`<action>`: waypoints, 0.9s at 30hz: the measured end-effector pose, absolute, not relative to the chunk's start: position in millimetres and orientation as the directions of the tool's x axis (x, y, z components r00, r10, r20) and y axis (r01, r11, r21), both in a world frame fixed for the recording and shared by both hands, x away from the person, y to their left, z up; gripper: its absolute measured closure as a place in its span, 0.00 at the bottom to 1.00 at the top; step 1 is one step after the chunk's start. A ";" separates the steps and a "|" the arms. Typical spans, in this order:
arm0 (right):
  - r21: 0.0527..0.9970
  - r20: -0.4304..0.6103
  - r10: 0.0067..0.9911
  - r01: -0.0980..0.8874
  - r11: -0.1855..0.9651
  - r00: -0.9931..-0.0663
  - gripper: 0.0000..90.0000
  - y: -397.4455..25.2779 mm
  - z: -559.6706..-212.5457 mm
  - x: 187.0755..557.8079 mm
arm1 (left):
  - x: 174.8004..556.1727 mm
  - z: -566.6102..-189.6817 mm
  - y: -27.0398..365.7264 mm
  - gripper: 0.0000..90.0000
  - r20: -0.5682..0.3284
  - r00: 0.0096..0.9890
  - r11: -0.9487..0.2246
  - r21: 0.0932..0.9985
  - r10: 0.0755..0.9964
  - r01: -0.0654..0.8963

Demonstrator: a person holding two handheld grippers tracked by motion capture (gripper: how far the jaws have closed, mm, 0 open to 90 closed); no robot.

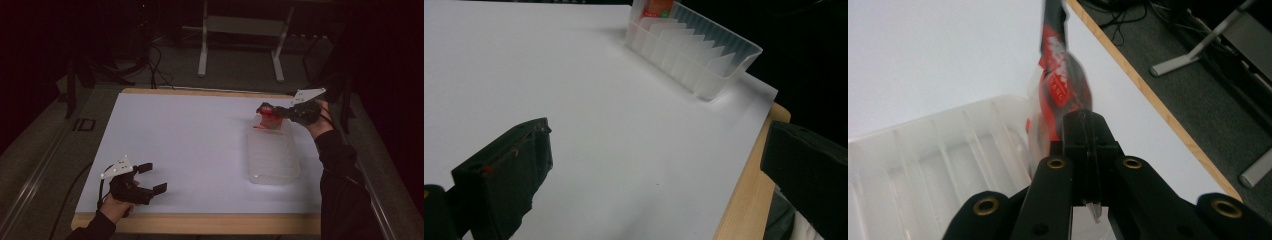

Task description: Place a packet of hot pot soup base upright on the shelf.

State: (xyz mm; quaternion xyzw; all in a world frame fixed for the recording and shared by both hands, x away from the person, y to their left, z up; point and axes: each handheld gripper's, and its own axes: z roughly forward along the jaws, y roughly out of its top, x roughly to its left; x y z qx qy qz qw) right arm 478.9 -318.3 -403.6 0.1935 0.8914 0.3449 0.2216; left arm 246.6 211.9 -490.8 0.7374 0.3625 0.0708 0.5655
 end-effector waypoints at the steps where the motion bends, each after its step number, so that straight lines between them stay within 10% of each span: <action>1: 0.703 -0.259 0.496 0.190 0.685 -0.829 1.00 -318.5 -405.2 480.3 | 246.6 -490.9 212.0 0.00 -0.308 0.726 -0.095 0.885 0.614 0.456; 27: 0.739 -0.155 0.545 0.269 0.617 -0.824 0.95 -321.5 -429.4 495.0 | 246.5 -494.3 210.2 0.00 -0.319 0.725 -0.101 0.877 0.611 0.471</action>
